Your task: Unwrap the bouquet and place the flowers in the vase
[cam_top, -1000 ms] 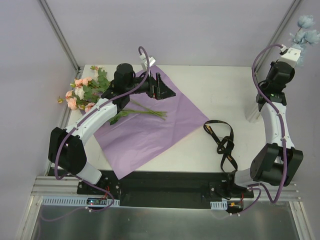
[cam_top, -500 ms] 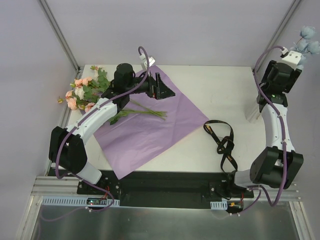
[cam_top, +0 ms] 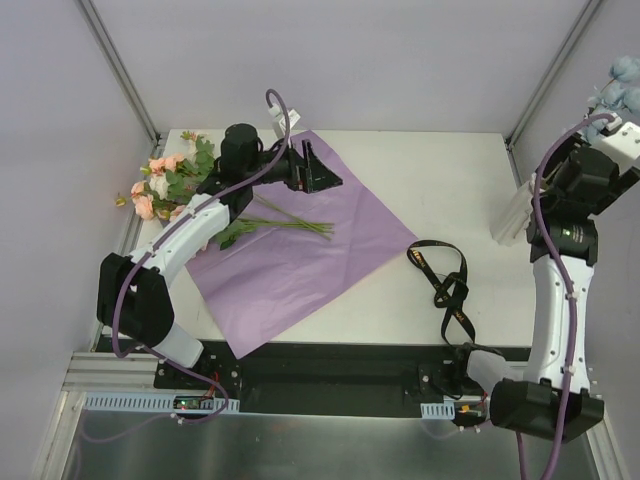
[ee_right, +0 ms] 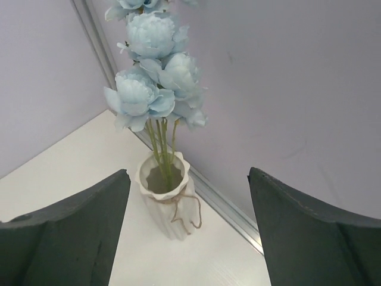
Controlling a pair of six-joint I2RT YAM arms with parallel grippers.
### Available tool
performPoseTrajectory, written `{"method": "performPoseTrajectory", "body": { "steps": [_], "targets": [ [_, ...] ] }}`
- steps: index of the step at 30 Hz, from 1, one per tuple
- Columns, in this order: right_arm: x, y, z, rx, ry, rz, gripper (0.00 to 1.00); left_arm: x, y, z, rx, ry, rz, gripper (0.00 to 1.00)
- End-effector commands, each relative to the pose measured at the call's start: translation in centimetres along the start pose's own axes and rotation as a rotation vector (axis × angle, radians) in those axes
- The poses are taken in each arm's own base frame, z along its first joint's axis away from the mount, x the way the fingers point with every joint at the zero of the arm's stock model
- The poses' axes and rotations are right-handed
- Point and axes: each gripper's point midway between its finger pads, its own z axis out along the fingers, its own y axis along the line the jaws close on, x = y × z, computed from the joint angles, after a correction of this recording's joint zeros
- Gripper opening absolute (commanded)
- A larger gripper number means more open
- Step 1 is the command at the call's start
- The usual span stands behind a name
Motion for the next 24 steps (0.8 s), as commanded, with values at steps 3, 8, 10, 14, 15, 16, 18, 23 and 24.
{"method": "performPoseTrajectory", "body": {
  "steps": [3, 8, 10, 14, 15, 16, 18, 23, 24],
  "targets": [
    [1.5, 2.8, -4.9, -0.163, 0.081, 0.018, 0.81, -2.4, 4.4, -1.9, -0.165, -0.093, -0.073, 0.87],
    [3.5, 7.8, -9.3, -0.355, 0.124, -0.074, 0.79, -2.7, 10.6, -3.8, -0.34, -0.156, -0.213, 0.85],
    [4.6, 9.7, -10.7, -0.431, 0.154, -0.1, 0.79, -2.9, 13.0, -4.8, -0.393, -0.174, -0.246, 0.85],
    [7.2, 14.5, -14.7, -0.662, 0.239, -0.205, 0.77, -1.9, 18.6, -6.3, -0.498, -0.199, -0.383, 0.81],
    [7.6, 14.9, -15.2, -0.676, 0.256, -0.218, 0.77, -1.7, 19.5, -6.7, -0.516, -0.206, -0.409, 0.79],
    [8.3, 15.4, -15.7, -0.692, 0.279, -0.235, 0.77, -1.9, 20.9, -7.8, -0.54, -0.226, -0.442, 0.78],
    [9.8, 16.1, -17.2, -0.741, 0.314, -0.256, 0.77, -1.4, 23.2, -8.4, -0.565, -0.233, -0.516, 0.75],
    [11.9, 15.8, -18.9, -0.797, 0.357, -0.246, 0.77, -0.7, 27.6, -10.9, -0.611, -0.266, -0.645, 0.7],
    [12.4, 15.3, -19.1, -0.797, 0.36, -0.248, 0.77, -0.7, 28.1, -11.1, -0.618, -0.271, -0.655, 0.69]
  ]
}}
